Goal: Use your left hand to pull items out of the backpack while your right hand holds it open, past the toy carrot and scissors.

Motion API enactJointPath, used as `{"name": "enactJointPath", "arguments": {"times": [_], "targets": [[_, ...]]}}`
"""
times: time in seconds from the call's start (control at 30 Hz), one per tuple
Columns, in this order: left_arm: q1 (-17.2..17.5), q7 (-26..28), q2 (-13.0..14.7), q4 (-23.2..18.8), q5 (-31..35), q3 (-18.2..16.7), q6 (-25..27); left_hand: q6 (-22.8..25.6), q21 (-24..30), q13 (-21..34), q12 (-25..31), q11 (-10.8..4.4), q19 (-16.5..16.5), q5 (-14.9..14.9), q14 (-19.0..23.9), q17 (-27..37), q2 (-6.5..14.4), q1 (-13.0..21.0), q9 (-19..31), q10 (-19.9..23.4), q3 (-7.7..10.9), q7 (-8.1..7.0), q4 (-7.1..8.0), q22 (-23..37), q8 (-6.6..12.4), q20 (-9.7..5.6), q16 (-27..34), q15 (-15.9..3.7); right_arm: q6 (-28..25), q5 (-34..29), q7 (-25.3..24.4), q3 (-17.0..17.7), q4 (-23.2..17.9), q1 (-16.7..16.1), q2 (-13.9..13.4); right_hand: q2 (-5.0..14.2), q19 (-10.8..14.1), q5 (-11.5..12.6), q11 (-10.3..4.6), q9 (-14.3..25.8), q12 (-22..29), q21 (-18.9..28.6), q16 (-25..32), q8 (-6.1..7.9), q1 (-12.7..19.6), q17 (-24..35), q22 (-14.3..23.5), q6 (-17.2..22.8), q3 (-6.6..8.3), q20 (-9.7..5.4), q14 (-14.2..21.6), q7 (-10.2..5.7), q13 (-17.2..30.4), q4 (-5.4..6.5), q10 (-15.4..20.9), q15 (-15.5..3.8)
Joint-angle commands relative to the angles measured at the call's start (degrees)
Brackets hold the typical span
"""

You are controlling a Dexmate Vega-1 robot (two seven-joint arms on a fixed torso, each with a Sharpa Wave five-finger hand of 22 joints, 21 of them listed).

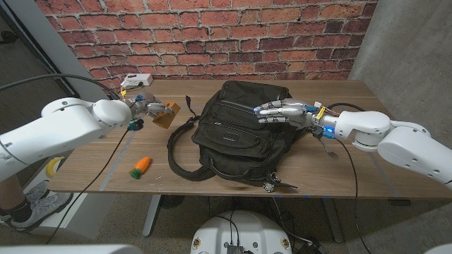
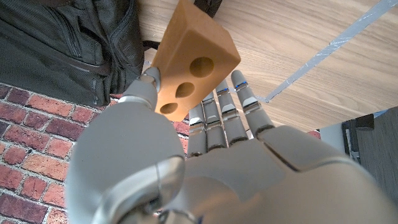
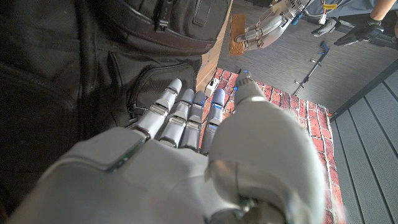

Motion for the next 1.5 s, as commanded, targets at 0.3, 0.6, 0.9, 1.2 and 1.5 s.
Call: {"name": "enactJointPath", "arguments": {"times": [0.3,0.6,0.9,1.2,1.5], "targets": [[-5.0,-1.3,-1.3,0.2,3.8,5.2,2.7,1.5,0.5,0.1,0.2,-0.51,-0.1,0.3,0.0,0.4,0.0,0.7,7.6,-0.2,0.21,-1.3,0.05,0.1,0.05,-0.58,0.0,-0.1,4.4,-1.7,2.0,-2.3,5.5,2.5,2.5,-1.3,-1.7,0.7,0.48,-0.2,-0.6,0.2,-0.1,-1.66,-3.3,-0.4,0.1,-2.9,-1.73,0.59,-2.3,0.63,0.4,0.82,-2.4,1.01],[-9.1,-0.4,-2.8,-0.5,8.8,10.3,7.0,1.4,0.5,0.2,0.2,-0.5,-0.1,0.2,0.0,0.5,0.0,0.7,7.5,-0.3,0.21,-1.33,0.11,0.1,0.04,-0.5,0.0,-0.04,7.8,-3.7,1.5,-2.0,6.8,1.7,3.1,-1.41,-1.8,1.0,0.78,-0.3,-0.8,0.3,-0.2,-2.06,-3.8,-0.6,0.1,-3.6,-1.97,0.73,-3.0,0.85,0.4,0.85,-3.3,1.02],[-8.2,-0.2,-3.3,-0.5,9.1,9.7,8.5,1.5,0.6,0.2,0.3,-0.52,-0.1,0.2,0.1,0.6,0.0,0.7,7.5,-0.2,0.29,-1.37,0.13,0.1,0.02,-0.57,-0.1,-0.14,10.2,-4.8,-0.3,-0.2,6.4,-0.4,2.7,-1.42,-1.8,1.2,0.76,-0.4,-0.9,0.4,-0.2,-2.34,-4.0,-0.8,0.1,-4.1,-2.1,0.71,-3.4,0.88,0.3,0.86,-3.7,1.11],[-7.4,1.1,-3.6,-0.7,10.3,9.6,10.0,1.6,0.7,0.2,0.3,-0.6,-0.1,0.2,0.1,0.6,0.0,0.8,7.4,-0.1,0.3,-1.45,0.13,0.1,0.05,-0.62,-0.1,-0.22,14.8,-6.9,-2.4,1.6,7.1,-3.3,4.0,-1.38,-2.2,1.3,0.6,-0.5,-1.0,0.4,-0.2,-2.77,-4.5,-0.9,0.1,-5.0,-2.27,0.52,-4.0,0.65,0.2,0.92,-4.3,0.86],[-8.2,0.7,-3.5,0.1,11.8,10.8,10.8,1.8,0.8,0.2,0.4,-0.74,0.0,0.2,0.2,0.6,-0.1,0.9,7.4,-0.1,0.43,-1.51,0.09,0.1,0.12,-0.77,-0.3,-0.44,19.1,-10.4,-4.4,1.6,8.9,-4.4,6.4,-0.13,-3.0,1.1,0.48,-0.6,-1.0,0.3,-0.1,-3.11,-7.6,-0.9,0.2,-5.6,-2.94,-0.18,-5.2,0.3,0.1,2.71,-4.9,0.57]]}}
